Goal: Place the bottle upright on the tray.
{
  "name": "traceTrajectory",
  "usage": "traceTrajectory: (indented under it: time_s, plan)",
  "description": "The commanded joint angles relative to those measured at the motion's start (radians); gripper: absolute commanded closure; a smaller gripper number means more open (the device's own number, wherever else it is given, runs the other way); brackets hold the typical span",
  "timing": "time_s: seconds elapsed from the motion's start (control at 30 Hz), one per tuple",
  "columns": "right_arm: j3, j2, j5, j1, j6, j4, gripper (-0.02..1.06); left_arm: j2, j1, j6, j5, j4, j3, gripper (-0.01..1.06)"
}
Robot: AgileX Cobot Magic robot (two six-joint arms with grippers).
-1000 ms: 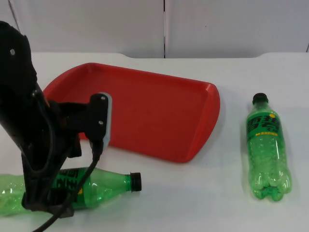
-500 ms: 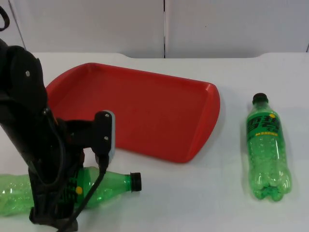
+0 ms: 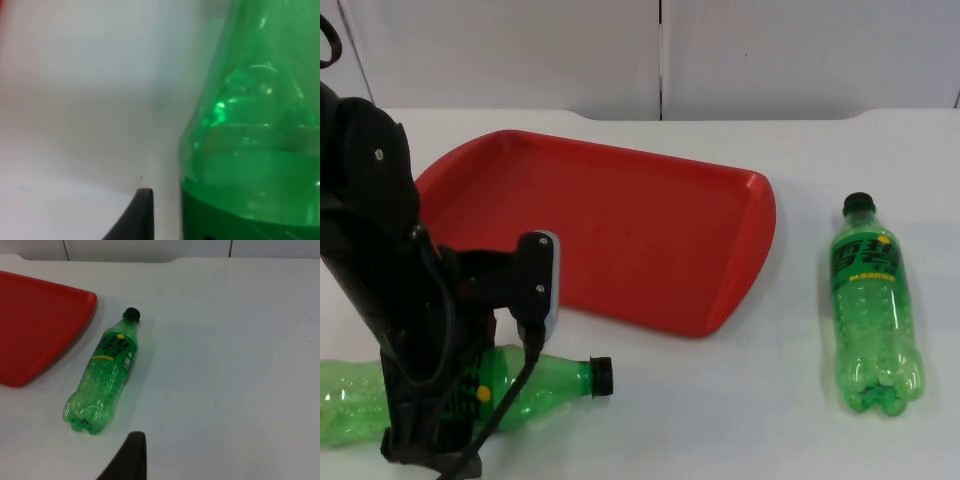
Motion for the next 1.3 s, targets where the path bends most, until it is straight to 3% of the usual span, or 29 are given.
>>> traceTrajectory:
  time_s: [0.0, 0.27, 0.43, 0.57, 0.6, 0.77, 0.8, 0.87, 1.13, 1.27]
  plan:
    - [0.007, -0.004, -0.001, -0.005, 0.0, 0.001, 0.03, -0.002, -0.007, 0.003, -0.014, -0.015, 0.002, 0.0]
    - [0.007, -0.004, -0.001, -0.005, 0.0, 0.001, 0.03, 0.007, -0.007, 0.003, -0.012, -0.015, 0.002, 0.01]
    - [0.007, -0.004, -0.001, -0.005, 0.0, 0.001, 0.03, 0.024, -0.007, 0.003, -0.008, -0.015, 0.002, 0.1]
    - [0.007, -0.004, -0.001, -0.005, 0.0, 0.001, 0.03, 0.019, -0.007, 0.003, -0.01, -0.015, 0.002, 0.34]
    - [0.007, -0.004, -0.001, -0.005, 0.0, 0.001, 0.03, 0.019, -0.007, 0.003, -0.01, -0.015, 0.002, 0.34]
    - [0.007, -0.004, -0.001, -0.005, 0.0, 0.001, 0.03, -0.011, -0.007, 0.003, -0.012, 0.002, 0.002, 0.87]
    - [0.007, -0.004, -0.001, -0.005, 0.0, 0.001, 0.03, -0.011, -0.007, 0.003, -0.012, 0.002, 0.002, 0.87]
    - [0.007, -0.004, -0.001, -0.005, 0.0, 0.001, 0.03, -0.029, -0.007, 0.003, -0.014, 0.007, 0.002, 1.05]
    - [0.007, -0.004, -0.001, -0.005, 0.0, 0.001, 0.03, -0.165, -0.007, -0.065, -0.053, 0.007, 0.002, 1.05]
    - [0.007, -0.004, -0.001, -0.005, 0.0, 0.001, 0.03, -0.3, -0.007, -0.132, -0.133, -0.055, 0.002, 1.05]
